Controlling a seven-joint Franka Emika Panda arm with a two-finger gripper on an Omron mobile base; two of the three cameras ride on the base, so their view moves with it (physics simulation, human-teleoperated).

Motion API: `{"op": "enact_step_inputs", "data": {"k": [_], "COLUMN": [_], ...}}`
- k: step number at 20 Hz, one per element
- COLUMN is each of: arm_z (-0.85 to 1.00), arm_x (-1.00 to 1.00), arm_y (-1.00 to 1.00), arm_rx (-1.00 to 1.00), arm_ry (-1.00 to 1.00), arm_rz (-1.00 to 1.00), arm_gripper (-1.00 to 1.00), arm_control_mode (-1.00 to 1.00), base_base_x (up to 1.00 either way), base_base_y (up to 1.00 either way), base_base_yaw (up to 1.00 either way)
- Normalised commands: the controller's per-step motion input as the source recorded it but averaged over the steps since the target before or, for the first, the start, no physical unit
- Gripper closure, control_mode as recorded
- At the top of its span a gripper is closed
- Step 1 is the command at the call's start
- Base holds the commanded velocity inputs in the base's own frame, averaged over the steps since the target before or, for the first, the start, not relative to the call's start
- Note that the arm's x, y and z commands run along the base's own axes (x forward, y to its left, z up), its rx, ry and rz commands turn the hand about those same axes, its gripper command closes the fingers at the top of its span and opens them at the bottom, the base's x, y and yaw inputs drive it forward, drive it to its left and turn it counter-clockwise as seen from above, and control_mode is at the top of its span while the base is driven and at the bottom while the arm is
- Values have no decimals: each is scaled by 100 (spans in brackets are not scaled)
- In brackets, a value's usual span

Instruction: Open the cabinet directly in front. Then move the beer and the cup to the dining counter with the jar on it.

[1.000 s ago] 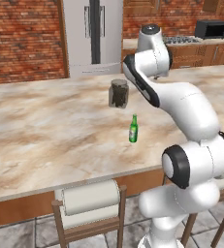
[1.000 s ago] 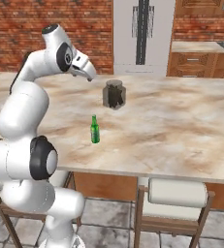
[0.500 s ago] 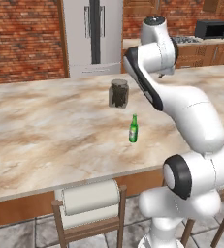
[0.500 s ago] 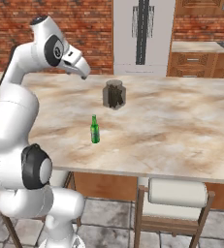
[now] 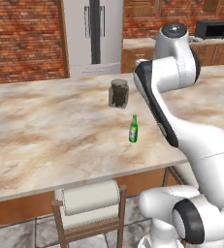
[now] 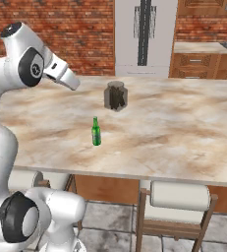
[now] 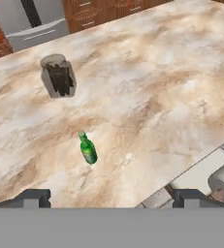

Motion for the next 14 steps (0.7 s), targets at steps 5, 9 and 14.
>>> {"op": "enact_step_inputs", "data": {"k": [5,9,14], "arm_z": [3,11,1], "arm_x": [-98,-82,-23], "arm_y": [0,-2,-1], "arm_rx": [0,0,0], "arm_ry": [-45,-69,-20], "arm_rz": [0,0,0], "arm_gripper": [-100,-100,-100], "arm_control_mode": [-100,-100,-100], "base_base_x": [0,0,0], "base_base_y": [0,0,0], "base_base_yaw": [0,0,0]}}
